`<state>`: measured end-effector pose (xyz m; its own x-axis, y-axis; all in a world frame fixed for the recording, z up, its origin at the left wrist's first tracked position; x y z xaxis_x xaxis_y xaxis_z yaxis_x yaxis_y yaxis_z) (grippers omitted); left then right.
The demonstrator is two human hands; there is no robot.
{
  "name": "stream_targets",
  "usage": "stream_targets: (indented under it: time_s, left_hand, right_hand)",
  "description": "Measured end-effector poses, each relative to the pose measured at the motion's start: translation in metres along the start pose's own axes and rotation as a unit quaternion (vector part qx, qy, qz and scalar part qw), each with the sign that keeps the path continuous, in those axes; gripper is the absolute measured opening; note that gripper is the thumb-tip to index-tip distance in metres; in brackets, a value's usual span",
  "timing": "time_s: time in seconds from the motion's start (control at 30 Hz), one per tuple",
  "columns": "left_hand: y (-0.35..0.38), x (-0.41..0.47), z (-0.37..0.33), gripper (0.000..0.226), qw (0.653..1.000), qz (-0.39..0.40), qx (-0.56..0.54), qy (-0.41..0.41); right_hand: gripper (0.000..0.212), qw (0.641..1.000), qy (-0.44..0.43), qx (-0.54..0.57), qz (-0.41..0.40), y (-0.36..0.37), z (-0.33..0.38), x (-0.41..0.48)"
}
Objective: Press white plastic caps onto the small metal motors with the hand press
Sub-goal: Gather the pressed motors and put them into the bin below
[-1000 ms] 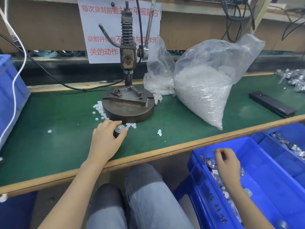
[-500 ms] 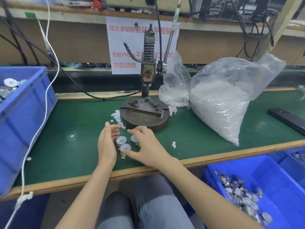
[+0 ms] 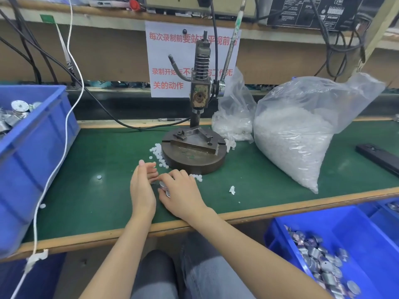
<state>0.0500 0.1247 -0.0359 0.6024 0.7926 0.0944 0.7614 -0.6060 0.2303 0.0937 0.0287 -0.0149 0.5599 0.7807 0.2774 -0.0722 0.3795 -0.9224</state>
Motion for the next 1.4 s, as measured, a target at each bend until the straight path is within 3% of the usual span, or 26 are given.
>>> stream_targets:
  time_s: [0.23,0.33,0.4,0.5,0.67,0.8,1.0,1.23,1.4]
  left_hand:
    - [0.004,-0.004,-0.004,0.034,0.998,0.021,0.053,0.000]
    - [0.012,-0.006,-0.006,0.022,0.987,0.069,0.147,0.014]
    - [0.022,-0.008,-0.006,0.013,0.960,0.115,0.251,0.036]
    - [0.038,-0.015,-0.011,0.017,0.907,0.161,0.377,0.092]
    - [0.057,-0.027,-0.009,0.025,0.790,0.206,0.557,0.153]
    - [0.061,-0.032,-0.011,0.025,0.775,0.215,0.570,0.169]
    - [0.063,-0.035,-0.012,0.025,0.773,0.229,0.562,0.188]
    - [0.062,-0.036,-0.012,0.022,0.781,0.228,0.551,0.185]
    - [0.061,-0.034,-0.012,0.021,0.787,0.226,0.543,0.184]
  right_hand:
    - [0.024,0.989,0.037,0.105,-0.101,-0.037,-0.023,-0.017]
    - [0.020,0.976,0.071,0.151,-0.142,-0.065,-0.047,-0.039]
    - [0.016,0.960,0.112,0.194,-0.169,-0.085,-0.071,-0.059]
    - [0.012,0.922,0.180,0.257,-0.227,-0.117,-0.115,-0.099]
    - [0.010,0.878,0.293,0.240,-0.293,-0.139,-0.176,-0.185]
    - [0.007,0.847,0.379,0.219,-0.303,-0.133,-0.216,-0.252]
    - [0.013,0.814,0.514,0.194,-0.186,-0.076,-0.268,-0.308]
    - [0.028,0.826,0.546,0.138,-0.021,-0.006,-0.314,-0.295]
    - [0.051,0.781,0.610,0.072,0.110,0.012,-0.338,-0.300]
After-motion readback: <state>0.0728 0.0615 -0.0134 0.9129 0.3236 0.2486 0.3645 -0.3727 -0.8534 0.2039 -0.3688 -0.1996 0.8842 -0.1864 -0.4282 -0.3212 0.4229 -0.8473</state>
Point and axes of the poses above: each hand's wrist, its own x-axis towards the middle knuckle, its own y-axis out of the palm, z = x × y, the point moved 8 cm from there along x, towards the middle knuckle, and after that the axes turned 7 degrees about z, right-handed, at the moved point
